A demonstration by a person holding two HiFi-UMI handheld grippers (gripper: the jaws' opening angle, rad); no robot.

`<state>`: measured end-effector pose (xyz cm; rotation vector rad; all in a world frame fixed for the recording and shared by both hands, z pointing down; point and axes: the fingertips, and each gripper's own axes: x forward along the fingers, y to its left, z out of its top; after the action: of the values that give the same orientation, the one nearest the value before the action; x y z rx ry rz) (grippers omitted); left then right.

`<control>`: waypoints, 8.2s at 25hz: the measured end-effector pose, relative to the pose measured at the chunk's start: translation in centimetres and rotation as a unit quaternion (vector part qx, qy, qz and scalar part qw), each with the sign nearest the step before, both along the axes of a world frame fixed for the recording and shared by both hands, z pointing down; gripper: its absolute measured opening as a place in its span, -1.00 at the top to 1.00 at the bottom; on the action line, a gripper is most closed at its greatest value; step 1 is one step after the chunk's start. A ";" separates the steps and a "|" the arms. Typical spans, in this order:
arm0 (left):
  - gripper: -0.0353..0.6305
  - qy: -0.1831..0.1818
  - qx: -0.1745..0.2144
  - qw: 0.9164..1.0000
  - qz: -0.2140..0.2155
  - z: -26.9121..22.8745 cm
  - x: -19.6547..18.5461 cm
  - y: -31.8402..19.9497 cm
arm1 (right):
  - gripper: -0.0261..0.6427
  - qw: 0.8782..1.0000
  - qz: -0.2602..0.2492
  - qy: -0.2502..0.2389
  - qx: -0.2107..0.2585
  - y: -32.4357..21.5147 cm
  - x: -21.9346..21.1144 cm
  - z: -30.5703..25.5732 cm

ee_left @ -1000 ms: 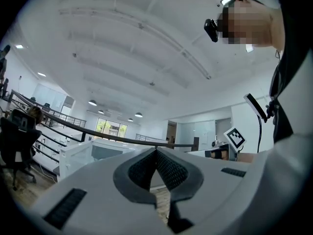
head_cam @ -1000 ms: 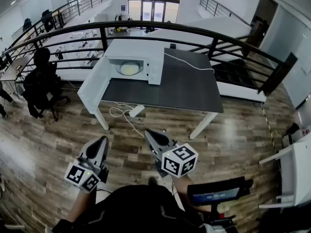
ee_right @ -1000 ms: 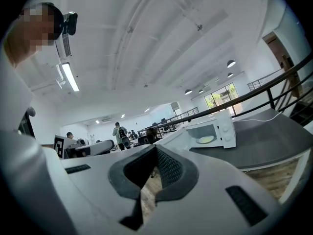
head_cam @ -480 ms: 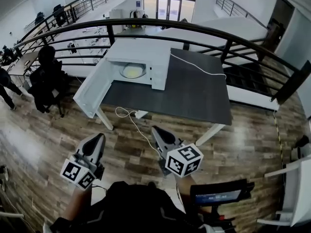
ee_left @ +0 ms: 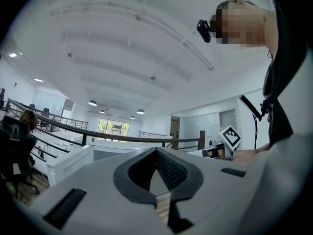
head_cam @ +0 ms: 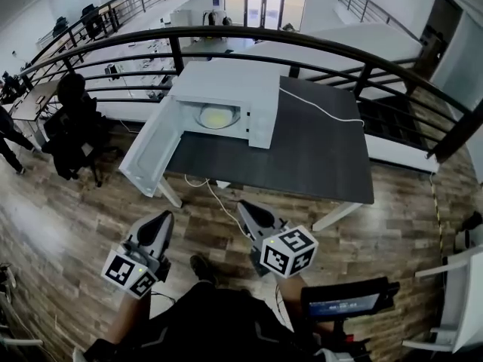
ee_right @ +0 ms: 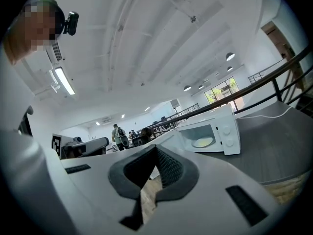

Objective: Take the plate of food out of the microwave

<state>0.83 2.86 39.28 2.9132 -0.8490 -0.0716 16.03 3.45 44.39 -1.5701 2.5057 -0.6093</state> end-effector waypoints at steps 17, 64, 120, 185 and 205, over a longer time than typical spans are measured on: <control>0.88 0.023 0.003 0.999 0.044 -1.2 -7.2 -16.0 | 0.95 0.999 0.043 0.021 0.000 -17.3 -6.8 -1.8; 0.88 -0.004 -0.011 1.000 -0.003 -0.5 -0.6 -30.8 | 0.74 0.984 0.079 -0.122 -0.106 -37.2 1.6 8.1; 0.88 -0.059 -0.046 0.993 -0.088 1.4 -1.1 -34.2 | 0.05 0.774 0.231 -0.520 -0.278 -49.5 4.9 28.6; 0.88 -0.031 -0.052 0.998 0.000 1.8 0.4 -31.2 | 0.85 0.787 0.076 -0.558 -0.252 -39.5 -0.1 17.9; 0.88 -0.022 -0.052 0.998 0.017 2.6 -0.1 -31.2 | 0.85 0.809 0.009 -0.528 -0.257 -36.2 -3.6 14.0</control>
<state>0.73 -28.33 41.87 2.8401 -0.7837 0.0396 12.42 -32.79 58.34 -0.8706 1.5017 -1.6783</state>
